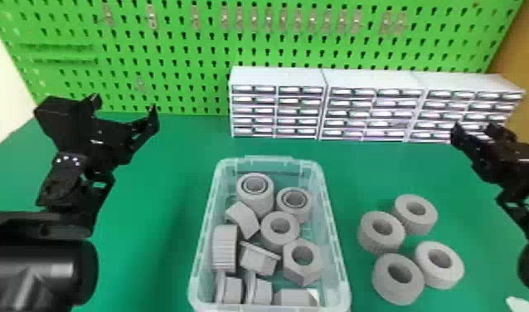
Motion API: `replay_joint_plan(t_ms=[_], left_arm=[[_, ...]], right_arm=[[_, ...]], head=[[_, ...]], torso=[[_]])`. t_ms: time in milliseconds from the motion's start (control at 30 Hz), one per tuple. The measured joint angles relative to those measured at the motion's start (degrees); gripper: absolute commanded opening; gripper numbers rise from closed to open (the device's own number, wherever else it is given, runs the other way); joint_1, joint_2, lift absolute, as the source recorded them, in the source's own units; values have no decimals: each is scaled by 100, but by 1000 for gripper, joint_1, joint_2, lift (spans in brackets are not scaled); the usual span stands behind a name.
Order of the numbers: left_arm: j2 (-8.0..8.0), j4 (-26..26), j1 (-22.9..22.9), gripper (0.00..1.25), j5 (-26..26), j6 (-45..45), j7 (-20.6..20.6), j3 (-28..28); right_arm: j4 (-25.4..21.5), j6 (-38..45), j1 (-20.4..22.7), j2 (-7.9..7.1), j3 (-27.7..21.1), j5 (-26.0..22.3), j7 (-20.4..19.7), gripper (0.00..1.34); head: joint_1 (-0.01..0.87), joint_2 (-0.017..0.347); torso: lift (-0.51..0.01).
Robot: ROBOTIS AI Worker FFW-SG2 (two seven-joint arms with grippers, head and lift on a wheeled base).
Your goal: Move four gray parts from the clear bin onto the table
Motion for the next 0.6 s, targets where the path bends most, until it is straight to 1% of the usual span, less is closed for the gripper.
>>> replay_joint_plan(t_ms=[600], left_arm=[[0,0,3,1042,7,-10,20,4]], right_arm=[[-8,0,4,-4,49,0,-63,815]], head=[[678,34]], torso=[[-50]])
